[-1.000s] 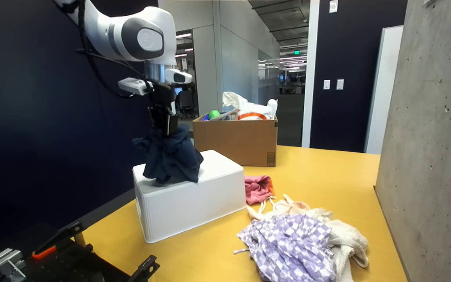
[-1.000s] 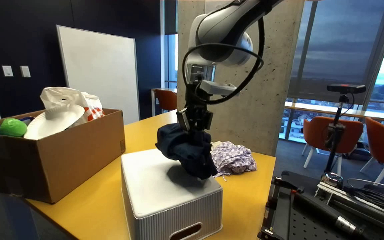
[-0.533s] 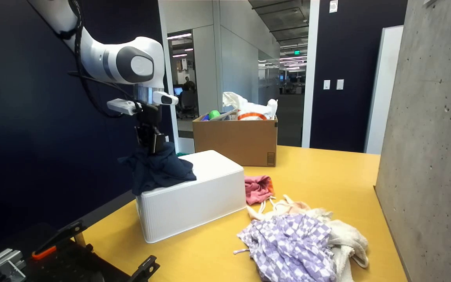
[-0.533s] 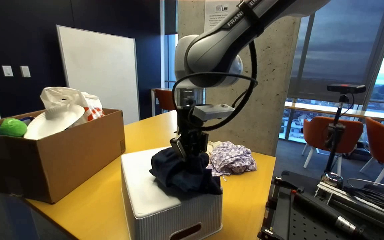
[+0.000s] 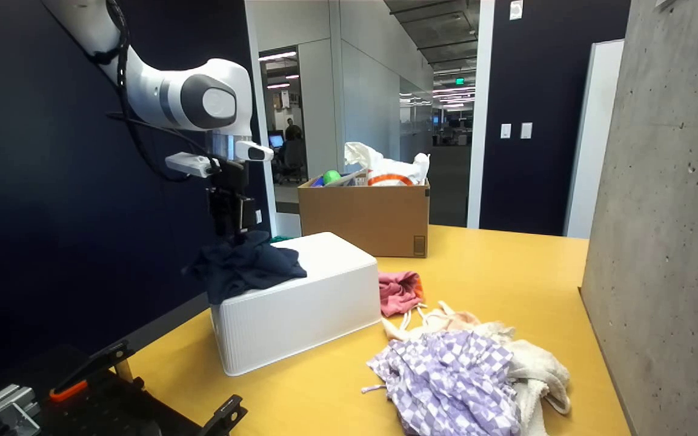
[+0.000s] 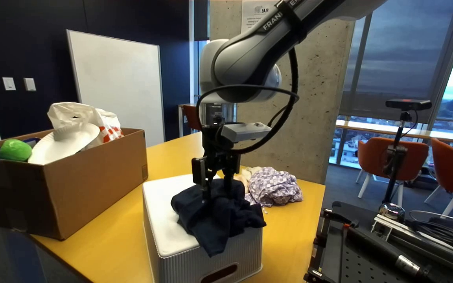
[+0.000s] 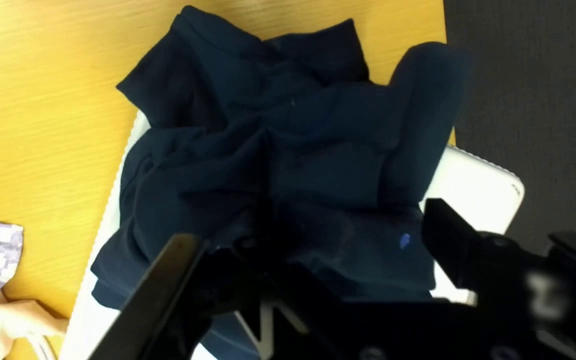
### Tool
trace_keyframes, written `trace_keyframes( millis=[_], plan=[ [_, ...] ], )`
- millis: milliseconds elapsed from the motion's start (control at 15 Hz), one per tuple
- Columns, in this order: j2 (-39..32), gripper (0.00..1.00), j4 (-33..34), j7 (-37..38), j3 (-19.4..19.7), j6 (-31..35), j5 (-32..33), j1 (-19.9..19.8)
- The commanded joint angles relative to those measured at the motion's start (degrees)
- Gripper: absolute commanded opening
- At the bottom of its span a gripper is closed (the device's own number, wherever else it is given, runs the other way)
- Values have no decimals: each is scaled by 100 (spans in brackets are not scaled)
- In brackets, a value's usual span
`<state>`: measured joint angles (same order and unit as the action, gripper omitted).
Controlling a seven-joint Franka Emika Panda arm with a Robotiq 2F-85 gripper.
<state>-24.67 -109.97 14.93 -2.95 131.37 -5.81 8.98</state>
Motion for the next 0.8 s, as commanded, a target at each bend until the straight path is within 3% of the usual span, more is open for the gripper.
trace_keyframes(
  millis=[0,467,733],
  plan=[
    [607,100,-293,78,7,-112,132,29],
    [1443,100,-1388,609,187,121,246,-113],
    [1279,100,-1652,458,324,596,293,-347]
  ],
)
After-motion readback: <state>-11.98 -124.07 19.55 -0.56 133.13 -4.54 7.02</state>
